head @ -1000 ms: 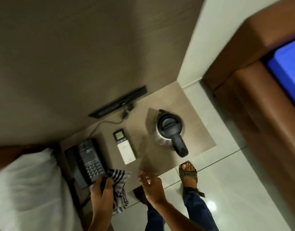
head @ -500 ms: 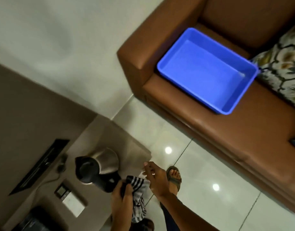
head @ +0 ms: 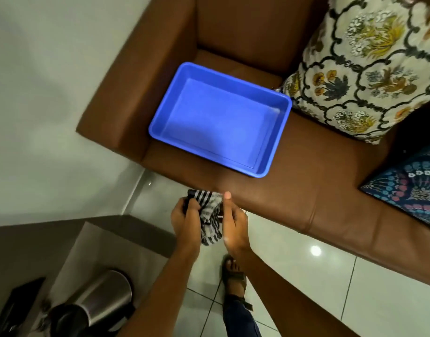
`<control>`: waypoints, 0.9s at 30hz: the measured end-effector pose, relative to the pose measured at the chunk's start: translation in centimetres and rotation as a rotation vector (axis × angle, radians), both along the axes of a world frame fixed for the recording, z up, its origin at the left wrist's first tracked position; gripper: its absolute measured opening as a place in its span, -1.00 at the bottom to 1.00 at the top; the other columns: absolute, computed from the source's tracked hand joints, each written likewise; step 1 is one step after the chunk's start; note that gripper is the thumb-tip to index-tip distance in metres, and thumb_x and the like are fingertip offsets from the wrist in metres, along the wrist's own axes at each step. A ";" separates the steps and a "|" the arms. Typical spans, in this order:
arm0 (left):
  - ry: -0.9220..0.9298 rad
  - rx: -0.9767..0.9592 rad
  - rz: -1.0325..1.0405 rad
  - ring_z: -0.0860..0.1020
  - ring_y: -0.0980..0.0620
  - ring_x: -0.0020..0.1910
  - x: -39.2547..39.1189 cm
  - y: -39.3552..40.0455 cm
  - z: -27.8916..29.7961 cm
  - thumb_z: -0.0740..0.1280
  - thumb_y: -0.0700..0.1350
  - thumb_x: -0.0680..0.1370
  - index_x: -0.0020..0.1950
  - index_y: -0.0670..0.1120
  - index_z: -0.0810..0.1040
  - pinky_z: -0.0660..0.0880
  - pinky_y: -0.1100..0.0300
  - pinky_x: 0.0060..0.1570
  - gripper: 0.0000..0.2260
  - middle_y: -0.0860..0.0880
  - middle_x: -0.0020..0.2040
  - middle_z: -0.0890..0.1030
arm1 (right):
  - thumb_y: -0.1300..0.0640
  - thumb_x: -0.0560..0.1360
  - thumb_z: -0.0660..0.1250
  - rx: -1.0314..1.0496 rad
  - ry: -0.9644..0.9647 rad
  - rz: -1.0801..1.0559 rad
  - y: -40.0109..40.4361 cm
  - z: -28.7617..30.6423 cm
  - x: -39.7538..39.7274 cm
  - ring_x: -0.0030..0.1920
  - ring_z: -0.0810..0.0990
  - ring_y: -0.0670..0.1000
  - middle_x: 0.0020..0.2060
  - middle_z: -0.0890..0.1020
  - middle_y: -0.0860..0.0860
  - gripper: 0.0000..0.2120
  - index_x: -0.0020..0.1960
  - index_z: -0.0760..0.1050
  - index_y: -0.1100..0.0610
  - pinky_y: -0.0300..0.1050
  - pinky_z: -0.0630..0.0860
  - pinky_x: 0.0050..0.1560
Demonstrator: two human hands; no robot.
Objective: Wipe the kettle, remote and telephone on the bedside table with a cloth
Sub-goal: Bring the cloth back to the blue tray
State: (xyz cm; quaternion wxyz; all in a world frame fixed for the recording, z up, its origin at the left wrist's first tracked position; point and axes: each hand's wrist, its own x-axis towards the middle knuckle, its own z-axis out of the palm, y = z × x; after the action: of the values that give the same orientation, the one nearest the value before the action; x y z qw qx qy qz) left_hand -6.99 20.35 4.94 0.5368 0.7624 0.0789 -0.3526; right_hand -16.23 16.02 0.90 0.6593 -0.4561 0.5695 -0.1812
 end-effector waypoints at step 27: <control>-0.338 0.224 -0.780 0.68 -0.24 -0.01 3.9 -24.4 -8.1 0.36 -0.21 0.56 0.09 -0.22 0.67 0.64 -0.15 0.03 -0.84 -0.24 -0.01 0.73 | 0.14 0.59 0.47 -0.340 0.676 0.464 -25.3 -2.3 4.5 0.35 0.56 0.39 0.41 0.47 0.31 -0.31 0.55 0.19 0.35 0.24 0.54 0.30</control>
State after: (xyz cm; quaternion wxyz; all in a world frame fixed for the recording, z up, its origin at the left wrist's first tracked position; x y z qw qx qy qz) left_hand -3.07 -4.03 -3.13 0.2829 0.8357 -0.2659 -0.3885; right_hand -11.73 -9.27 -1.43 0.3749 -0.7075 0.5977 0.0397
